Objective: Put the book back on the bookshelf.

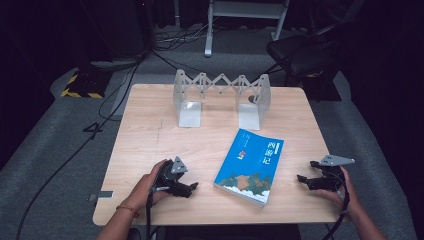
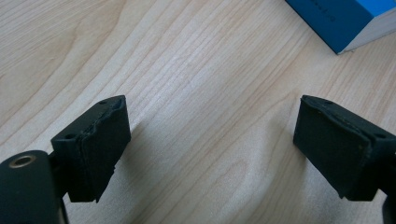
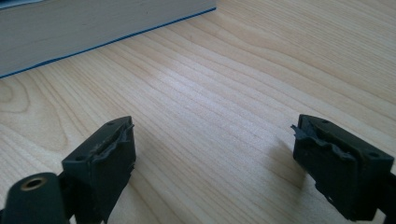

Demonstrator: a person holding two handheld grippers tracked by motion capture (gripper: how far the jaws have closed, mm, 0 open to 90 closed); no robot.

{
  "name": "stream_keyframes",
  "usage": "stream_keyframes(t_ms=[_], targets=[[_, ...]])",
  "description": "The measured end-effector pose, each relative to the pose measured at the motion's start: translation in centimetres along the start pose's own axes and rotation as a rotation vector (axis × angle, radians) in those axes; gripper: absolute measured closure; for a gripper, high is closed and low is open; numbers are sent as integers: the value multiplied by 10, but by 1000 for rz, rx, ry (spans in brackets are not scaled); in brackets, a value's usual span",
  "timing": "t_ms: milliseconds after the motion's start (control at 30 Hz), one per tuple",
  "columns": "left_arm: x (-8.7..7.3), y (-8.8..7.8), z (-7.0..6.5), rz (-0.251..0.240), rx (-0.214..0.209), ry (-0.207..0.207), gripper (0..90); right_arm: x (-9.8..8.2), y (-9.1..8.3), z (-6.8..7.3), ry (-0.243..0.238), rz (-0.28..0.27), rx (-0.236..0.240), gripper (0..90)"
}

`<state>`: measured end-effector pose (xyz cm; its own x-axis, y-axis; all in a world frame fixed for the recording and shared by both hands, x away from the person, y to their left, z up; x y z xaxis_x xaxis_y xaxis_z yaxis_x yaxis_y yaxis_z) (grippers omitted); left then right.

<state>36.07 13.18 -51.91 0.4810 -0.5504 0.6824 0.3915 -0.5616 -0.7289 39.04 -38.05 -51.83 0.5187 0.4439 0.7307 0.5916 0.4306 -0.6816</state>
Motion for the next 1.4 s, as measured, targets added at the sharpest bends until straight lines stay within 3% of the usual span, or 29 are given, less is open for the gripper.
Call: stream_keyframes(t_ms=[233,700,867,1067,1167,1300,1400], targets=[[0,0,-2,0,7,-2,115,0,0,1,11,1,-12,127],[1,1,-3,3,-41,48,114,0,-1,3,2,0,-25,153],[1,1,-3,4,-54,63,110,2,-4,15,-45,6,11,193],[2,3,-7,4,-64,74,113,16,-7,38,-104,11,38,201],[2,3,-8,3,-60,69,113,29,-1,49,-130,16,48,203],[2,3,-7,4,-63,71,112,42,12,65,-216,55,33,213],[2,3,-8,4,-61,68,112,47,19,71,-225,63,47,214]])
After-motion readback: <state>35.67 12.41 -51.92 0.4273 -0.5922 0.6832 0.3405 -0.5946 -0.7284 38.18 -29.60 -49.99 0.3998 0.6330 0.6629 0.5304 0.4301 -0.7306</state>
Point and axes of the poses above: each handheld gripper's, and its own axes: y roughly forward along the jaws, x roughly out of its top, z roughly to its left, the point moved 2 cm from there along y, roughly forward along the jaws, and after that the axes turned 3 degrees about -x, right-handed, at the moved point
